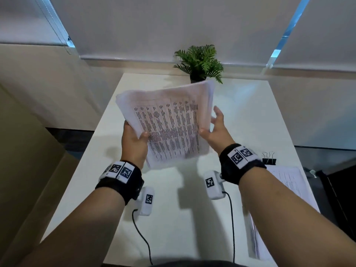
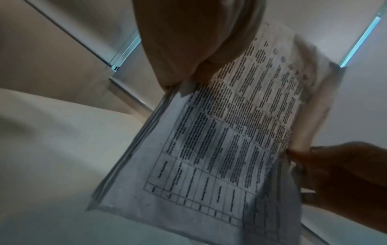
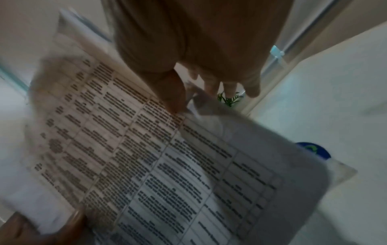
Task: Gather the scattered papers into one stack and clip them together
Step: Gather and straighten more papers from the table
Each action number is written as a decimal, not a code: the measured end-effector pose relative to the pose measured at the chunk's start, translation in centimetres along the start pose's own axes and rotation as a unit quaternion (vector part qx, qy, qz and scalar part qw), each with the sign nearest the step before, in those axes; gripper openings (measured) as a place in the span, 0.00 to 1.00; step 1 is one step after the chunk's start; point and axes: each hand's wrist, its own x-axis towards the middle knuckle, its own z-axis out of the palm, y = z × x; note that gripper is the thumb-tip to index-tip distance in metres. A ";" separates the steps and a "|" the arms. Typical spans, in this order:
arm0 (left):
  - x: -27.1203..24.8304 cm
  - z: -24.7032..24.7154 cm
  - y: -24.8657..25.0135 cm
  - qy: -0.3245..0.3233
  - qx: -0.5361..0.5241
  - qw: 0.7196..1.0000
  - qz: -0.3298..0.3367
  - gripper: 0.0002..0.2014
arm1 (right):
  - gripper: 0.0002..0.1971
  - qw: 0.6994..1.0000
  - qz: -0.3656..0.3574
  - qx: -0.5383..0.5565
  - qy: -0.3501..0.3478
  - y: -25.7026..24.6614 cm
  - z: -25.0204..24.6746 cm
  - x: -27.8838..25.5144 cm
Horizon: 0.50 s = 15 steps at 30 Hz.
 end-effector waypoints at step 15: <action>-4.1 1.6 -5.3 -0.037 -0.092 0.992 -0.081 0.26 | 0.25 0.990 0.035 0.139 0.018 4.3 0.7 -4.1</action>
